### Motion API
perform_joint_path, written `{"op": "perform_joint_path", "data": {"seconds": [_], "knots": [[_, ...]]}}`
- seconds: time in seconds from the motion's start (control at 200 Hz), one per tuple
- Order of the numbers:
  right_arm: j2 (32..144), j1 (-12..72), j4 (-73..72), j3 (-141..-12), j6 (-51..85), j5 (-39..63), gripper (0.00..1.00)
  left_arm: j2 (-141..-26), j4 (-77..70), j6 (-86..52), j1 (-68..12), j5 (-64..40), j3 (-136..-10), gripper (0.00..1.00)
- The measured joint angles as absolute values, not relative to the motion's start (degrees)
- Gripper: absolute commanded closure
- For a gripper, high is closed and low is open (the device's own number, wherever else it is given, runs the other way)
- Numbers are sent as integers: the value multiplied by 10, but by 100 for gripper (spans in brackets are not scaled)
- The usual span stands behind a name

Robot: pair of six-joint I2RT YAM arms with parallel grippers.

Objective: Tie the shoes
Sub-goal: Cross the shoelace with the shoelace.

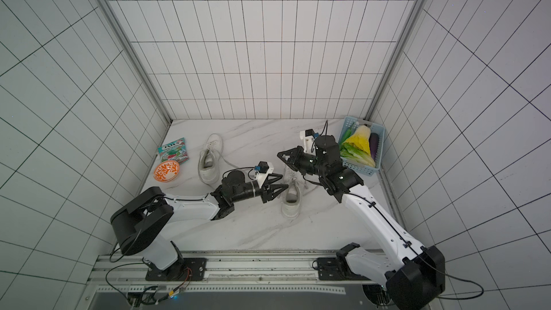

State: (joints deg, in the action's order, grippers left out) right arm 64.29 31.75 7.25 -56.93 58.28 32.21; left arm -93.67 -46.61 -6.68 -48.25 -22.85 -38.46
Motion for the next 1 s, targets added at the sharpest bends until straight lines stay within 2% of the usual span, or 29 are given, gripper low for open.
{"op": "perform_joint_path", "data": {"seconds": [0.21,0.47,0.61,0.71,1.0], "knots": [[643,305,73,-569,582,322,100,-938,-486,-73,-483,-246,-387,100],[643,276,81,-569,557,320,100,-937,-490,-87,-481,-255,-390,100],[658,255,113,-571,492,290,100,-934,-465,-121,-462,-271,-397,100],[708,251,147,-587,430,253,100,-931,-405,-153,-437,-294,-428,100],[863,241,185,-639,302,157,79,-933,-300,-196,-396,-346,-473,100]]}}
